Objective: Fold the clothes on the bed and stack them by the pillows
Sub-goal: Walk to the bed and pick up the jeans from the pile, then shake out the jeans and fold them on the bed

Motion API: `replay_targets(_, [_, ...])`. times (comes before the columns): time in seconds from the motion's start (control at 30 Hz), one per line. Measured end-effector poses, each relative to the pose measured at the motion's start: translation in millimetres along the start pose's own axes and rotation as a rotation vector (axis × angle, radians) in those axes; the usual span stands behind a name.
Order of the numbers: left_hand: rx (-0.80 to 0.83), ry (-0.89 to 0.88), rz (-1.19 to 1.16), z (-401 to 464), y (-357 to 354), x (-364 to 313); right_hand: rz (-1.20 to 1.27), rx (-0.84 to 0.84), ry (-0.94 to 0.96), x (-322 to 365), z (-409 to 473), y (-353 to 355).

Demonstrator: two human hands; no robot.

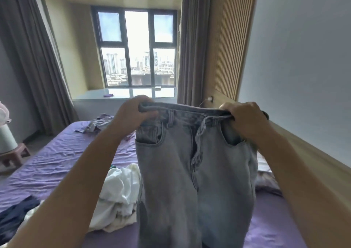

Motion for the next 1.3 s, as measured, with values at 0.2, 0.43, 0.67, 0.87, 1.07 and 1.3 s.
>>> replay_targets(0.2, [0.154, 0.235, 0.005, -39.7, -92.2, 102.9, 0.23, 0.552, -0.102, -27.5, -65.1, -123.3])
replay_targets(0.43, [0.307, 0.525, 0.039, -65.9, -187.5, 212.5, 0.563, 0.929, -0.175, -54.4, -129.6, -258.3])
replay_targets(0.67, [0.347, 0.66, 0.055, -58.1, -250.1, 284.2, 0.759, 1.115, -0.276, -82.1, -152.5, -368.4])
replay_targets(0.87, [0.335, 0.698, 0.125, -55.7, -278.0, 341.8, 0.776, 1.105, -0.25, -79.6, -146.7, -451.1])
replay_targets(1.07, [0.297, 0.747, 0.209, -48.8, -313.9, 408.8, 0.578, 1.126, -0.243, -78.3, -155.6, -535.3])
replay_targets(1.3, [0.326, 0.755, 0.278, -17.1, -374.1, 499.2, 0.342, 1.009, -0.302, -84.3, -164.9, -621.8])
Point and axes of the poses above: each hand's wrist, its own z-axis towards the middle knuckle, its own y-axis out of the back of the hand, x = y × z, the point moved 4 cm from there along z, towards the middle knuckle, and after that the axes turned 3 degrees about -x, right-handed, at the moved point
